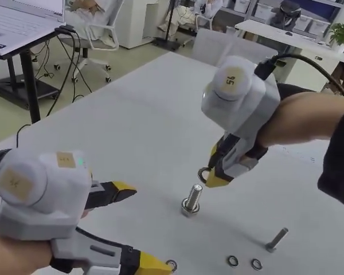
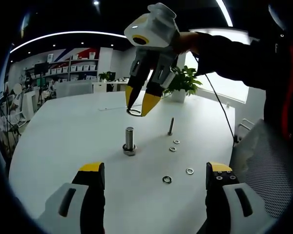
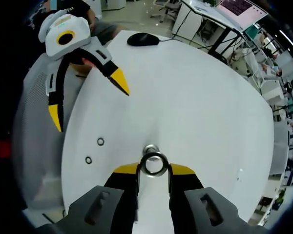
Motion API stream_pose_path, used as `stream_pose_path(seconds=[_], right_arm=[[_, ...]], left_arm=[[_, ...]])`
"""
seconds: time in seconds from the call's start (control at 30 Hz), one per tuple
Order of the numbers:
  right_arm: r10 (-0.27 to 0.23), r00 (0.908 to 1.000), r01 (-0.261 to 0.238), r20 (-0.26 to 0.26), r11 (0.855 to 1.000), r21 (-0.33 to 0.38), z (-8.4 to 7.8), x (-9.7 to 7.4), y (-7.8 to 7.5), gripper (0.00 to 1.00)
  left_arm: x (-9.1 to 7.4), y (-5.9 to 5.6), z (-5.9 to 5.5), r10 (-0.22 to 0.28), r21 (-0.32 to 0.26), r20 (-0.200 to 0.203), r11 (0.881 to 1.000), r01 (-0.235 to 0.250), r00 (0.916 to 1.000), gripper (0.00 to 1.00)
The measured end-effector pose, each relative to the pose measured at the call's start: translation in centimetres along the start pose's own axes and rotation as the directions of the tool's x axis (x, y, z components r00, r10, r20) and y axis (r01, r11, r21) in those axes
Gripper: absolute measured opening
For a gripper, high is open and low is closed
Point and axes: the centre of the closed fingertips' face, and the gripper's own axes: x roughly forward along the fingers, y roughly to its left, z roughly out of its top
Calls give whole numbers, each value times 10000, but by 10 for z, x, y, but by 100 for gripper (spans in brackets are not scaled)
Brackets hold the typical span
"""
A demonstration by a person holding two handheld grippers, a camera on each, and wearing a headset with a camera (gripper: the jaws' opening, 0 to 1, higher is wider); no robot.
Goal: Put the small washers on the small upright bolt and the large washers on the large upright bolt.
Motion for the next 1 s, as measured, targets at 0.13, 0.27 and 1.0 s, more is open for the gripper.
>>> stream_pose_path(seconds=[0.13, 0.27, 1.0], right_arm=[[82, 10000, -82, -50, 9999, -67, 1, 6, -2, 23], [210, 9997, -211, -87, 9998, -61, 0, 12, -4, 23], [688, 9963, -692, -512, 9976, -63, -5, 33, 2, 23]], left_arm=[[1, 1, -2, 24, -14, -34, 10000, -24, 10000, 85], [2, 1, -3, 29, -19, -58, 10000, -29, 10000, 85], [4, 1, -9, 16, -108, -144, 9999, -18, 9999, 85]])
